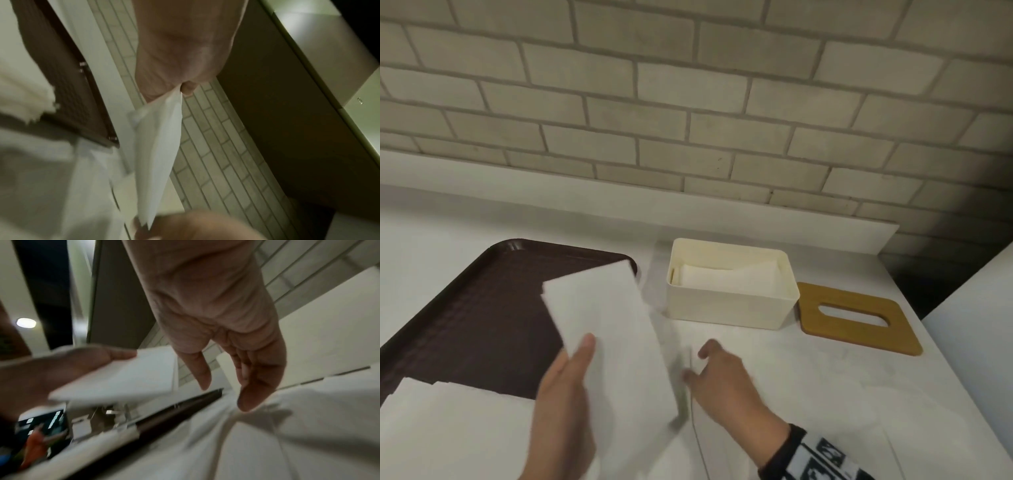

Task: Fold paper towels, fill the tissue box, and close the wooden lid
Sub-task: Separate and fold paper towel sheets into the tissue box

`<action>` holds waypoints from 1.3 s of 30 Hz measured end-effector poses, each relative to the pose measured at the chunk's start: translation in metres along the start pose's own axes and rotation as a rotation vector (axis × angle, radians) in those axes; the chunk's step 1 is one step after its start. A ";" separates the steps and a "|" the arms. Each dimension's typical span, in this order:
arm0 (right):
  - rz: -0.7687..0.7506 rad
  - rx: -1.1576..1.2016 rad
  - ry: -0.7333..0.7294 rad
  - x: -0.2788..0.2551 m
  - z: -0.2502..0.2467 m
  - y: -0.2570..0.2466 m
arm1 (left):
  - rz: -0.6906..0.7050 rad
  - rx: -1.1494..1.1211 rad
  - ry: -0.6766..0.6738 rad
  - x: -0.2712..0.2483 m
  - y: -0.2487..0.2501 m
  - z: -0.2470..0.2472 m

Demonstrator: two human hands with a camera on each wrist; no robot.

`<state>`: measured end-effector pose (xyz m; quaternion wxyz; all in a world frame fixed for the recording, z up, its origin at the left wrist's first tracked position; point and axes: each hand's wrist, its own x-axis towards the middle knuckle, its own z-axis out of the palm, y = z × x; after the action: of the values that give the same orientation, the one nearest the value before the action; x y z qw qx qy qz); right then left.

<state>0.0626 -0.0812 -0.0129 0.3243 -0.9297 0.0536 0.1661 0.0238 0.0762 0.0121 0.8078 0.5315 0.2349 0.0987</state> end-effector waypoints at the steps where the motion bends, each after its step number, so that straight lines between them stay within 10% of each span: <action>1: -0.001 -0.083 -0.045 0.001 0.010 0.001 | 0.026 -0.002 0.025 0.002 0.006 -0.008; 12: -0.243 -0.340 0.125 0.016 0.039 0.008 | 0.034 -0.051 0.031 0.005 0.010 -0.036; 25: -0.482 1.143 0.077 -0.056 -0.114 -0.028 | -0.148 -0.071 -0.028 0.003 -0.002 -0.006; 31: -0.361 0.631 0.404 -0.032 -0.079 -0.017 | -0.304 -0.114 -0.180 -0.020 -0.006 0.043; 39: -0.318 0.464 0.448 -0.028 -0.056 -0.005 | -0.195 -0.019 -0.433 -0.024 -0.022 0.059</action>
<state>0.0524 -0.1117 0.0408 0.5289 -0.8413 0.0145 -0.1109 0.0292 0.0089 0.0179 0.8500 0.5075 0.1052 -0.0939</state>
